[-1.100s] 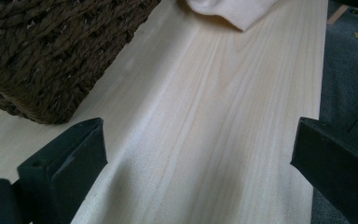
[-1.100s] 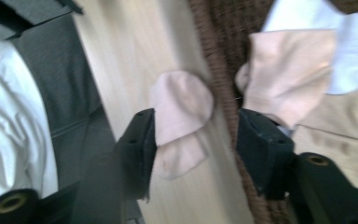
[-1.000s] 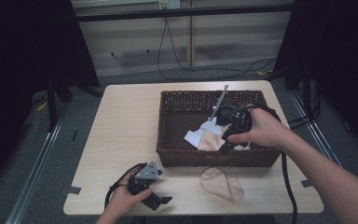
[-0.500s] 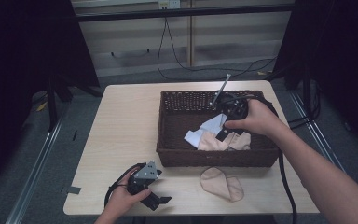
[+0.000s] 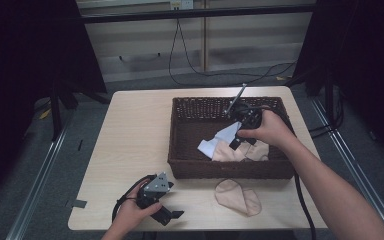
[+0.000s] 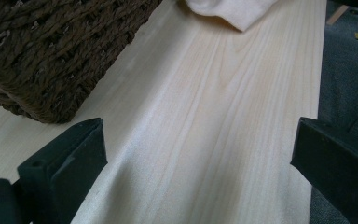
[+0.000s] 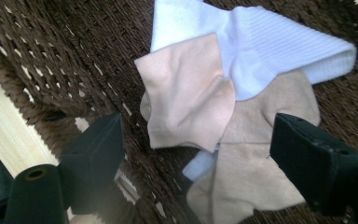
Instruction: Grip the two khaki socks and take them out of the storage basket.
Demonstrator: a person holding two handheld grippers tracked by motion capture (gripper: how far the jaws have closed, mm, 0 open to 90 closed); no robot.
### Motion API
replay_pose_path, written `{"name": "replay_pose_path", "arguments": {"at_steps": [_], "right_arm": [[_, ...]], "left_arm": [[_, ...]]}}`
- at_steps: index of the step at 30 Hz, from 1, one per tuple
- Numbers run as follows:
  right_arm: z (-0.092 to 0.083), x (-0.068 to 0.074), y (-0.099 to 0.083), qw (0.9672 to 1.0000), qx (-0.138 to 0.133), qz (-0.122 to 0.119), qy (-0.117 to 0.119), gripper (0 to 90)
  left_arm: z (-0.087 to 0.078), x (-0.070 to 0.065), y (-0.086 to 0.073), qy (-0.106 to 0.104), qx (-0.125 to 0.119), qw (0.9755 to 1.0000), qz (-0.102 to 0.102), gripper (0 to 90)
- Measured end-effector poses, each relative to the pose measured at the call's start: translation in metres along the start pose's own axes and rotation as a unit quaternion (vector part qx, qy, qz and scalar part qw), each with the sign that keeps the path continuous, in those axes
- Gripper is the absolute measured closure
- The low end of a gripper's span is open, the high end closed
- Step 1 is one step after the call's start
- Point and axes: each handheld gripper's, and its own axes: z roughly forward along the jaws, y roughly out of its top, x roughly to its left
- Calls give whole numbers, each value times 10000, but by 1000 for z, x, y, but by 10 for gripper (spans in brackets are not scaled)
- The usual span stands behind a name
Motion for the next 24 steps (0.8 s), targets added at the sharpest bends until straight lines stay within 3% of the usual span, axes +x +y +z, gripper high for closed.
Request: {"name": "replay_pose_path", "arguments": {"at_steps": [3, 13, 23, 24], "right_arm": [[4, -1, 2, 10000, -4, 23, 6, 185], [28, -2, 6, 9998, 31, 157, 95, 341], [48, -8, 5, 9994, 107, 329, -8, 496], [49, -9, 4, 9996, 123, 261, -15, 505]], "left_arm": [[-1, 0, 0, 6, 22, 10000, 8, 26], [-1, 1, 0, 8, -22, 10000, 3, 26], [-1, 1, -1, -6, 24, 10000, 10, 26], [-1, 1, -1, -12, 22, 10000, 11, 26]]}}
